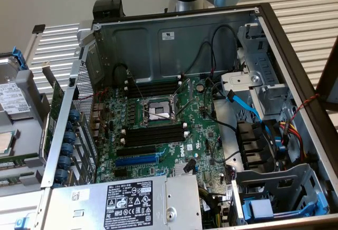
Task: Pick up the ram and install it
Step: 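Pick up the ram and move it above insertion slot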
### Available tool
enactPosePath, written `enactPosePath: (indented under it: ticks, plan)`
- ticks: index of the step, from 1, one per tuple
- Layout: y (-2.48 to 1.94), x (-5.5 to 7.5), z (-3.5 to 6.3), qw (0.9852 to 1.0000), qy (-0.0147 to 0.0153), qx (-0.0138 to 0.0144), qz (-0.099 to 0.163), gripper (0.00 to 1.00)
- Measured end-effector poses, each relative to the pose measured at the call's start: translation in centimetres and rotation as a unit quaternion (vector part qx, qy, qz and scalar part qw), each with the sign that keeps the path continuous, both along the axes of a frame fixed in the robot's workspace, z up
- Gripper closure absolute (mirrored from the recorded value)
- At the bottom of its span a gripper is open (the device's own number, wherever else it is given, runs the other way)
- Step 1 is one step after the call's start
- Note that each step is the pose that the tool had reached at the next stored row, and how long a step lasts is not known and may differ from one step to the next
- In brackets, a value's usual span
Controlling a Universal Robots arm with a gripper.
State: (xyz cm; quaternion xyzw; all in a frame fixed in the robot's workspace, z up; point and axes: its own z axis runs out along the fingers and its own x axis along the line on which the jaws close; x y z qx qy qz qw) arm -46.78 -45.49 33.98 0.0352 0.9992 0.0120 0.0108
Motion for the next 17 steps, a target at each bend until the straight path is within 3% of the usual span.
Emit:
enactPosePath:
  ticks: [5, 17]
  plan:
    - [-0.50, 0.0, -0.90, 1.0000, 0.0001, 0.0000, 0.000, 0.89]
    - [-0.57, 0.4, -3.08, 1.0000, 0.0001, -0.0001, 0.001, 0.89]
